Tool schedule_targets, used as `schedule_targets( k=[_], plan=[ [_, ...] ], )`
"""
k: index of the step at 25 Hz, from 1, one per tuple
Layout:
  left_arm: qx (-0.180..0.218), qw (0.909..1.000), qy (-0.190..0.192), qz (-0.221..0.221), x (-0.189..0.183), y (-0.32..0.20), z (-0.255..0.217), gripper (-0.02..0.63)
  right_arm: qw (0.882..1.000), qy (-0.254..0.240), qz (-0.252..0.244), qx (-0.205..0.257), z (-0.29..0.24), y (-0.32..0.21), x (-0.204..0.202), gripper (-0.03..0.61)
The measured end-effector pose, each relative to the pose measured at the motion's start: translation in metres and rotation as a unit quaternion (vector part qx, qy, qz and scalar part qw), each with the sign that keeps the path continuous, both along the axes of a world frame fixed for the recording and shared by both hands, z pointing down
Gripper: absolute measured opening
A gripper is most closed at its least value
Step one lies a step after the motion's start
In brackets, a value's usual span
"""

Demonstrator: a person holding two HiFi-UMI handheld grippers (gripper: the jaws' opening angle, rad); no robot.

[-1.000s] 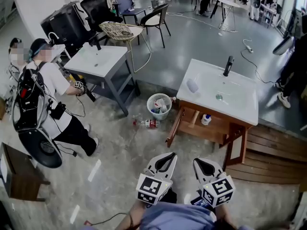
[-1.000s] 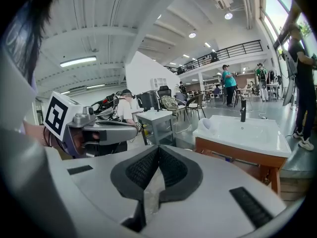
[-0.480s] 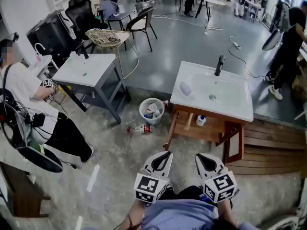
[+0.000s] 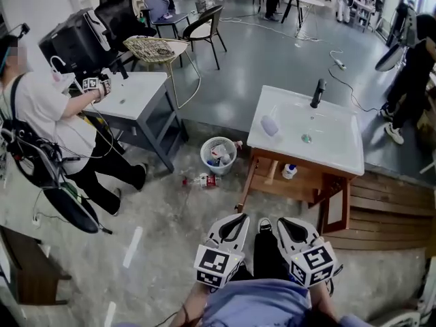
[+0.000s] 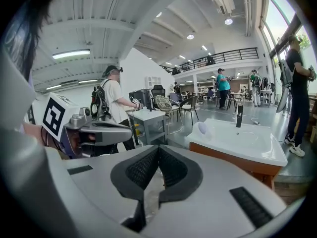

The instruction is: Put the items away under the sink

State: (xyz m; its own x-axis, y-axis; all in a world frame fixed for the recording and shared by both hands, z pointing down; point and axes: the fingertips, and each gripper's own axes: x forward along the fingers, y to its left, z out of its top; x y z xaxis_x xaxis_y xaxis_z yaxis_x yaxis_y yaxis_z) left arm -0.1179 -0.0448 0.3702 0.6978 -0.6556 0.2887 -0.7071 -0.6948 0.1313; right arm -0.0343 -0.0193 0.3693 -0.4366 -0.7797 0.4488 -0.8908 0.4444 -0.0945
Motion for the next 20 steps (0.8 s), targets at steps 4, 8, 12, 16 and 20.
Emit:
schedule_targets(
  k=[4, 8, 12, 16, 20],
  plan=[
    [-0.001, 0.9998, -0.004, -0.022, -0.011, -0.015, 0.001, 0.018, 1.000, -0.009, -0.013, -0.004, 0.005, -0.020, -0.003, 0.014],
    [0.000, 0.9989, -0.013, -0.046, -0.016, -0.037, 0.006, 0.018, 1.000, -0.023, -0.020, -0.002, 0.009, -0.044, 0.001, 0.014],
    [-0.006, 0.9983, -0.020, -0.054, -0.010, -0.062, 0.009, 0.018, 0.999, -0.027, -0.028, -0.008, 0.016, -0.076, 0.011, 0.015],
    [-0.012, 0.9980, -0.028, -0.056, 0.008, -0.099, 0.014, 0.018, 0.999, -0.025, -0.032, -0.013, 0.025, -0.120, 0.031, 0.015],
    [-0.007, 0.9978, -0.026, -0.060, 0.035, -0.150, 0.008, 0.018, 0.999, -0.028, -0.034, -0.010, 0.023, -0.169, 0.059, 0.014]
  ],
)
